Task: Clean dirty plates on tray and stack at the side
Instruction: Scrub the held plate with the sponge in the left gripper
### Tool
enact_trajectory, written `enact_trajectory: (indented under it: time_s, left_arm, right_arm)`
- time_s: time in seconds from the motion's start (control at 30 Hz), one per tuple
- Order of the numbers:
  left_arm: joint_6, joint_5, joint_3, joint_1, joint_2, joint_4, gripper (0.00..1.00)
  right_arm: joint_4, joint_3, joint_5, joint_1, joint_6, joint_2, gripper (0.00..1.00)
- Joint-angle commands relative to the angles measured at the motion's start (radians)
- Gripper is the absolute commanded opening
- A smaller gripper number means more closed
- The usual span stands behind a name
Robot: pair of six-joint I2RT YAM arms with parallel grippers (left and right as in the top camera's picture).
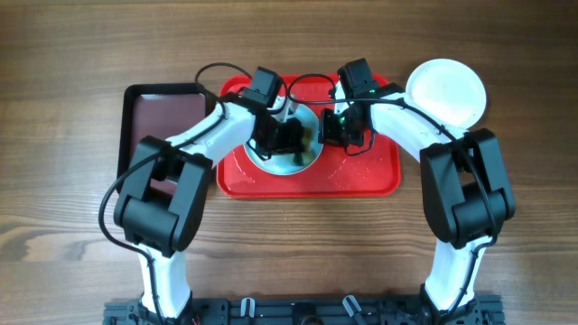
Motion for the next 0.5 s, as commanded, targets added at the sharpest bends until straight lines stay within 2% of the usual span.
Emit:
enact_trajectory:
  time_s: [0.0,0.17,0.23,0.37,0.47]
  left_arm:
    - [-0.018,-0.117,-0.008,0.066,0.019,0.026,0.04]
    - [-0.018,-0.405,-0.008,0.092,0.020,-0.026,0.04]
    - [-0.018,-0.458,-0.008,0.090,0.020,-0.049,0.04]
    - [-0.117,-0.585,-0.013,0.090,0.020,-0.105,0.04]
    - [-0.126,-0.595,-0.023,0.090,0.026,-0.107,0.04]
  right_arm:
    - [-0.003,-0.002,-0.026,0.011,0.002,0.009,0.04]
    - [-0.002,-0.002,-0.026,0.011,0.003,0.009,0.04]
    - [-0.002,-0.002,-0.025,0.011,0.003,0.009,0.04]
    - [-0.002,-0.002,-0.025,0.011,0.003,0.009,0.04]
    - [-0.001,-0.002,-0.025,0.011,0.003,0.009,0.04]
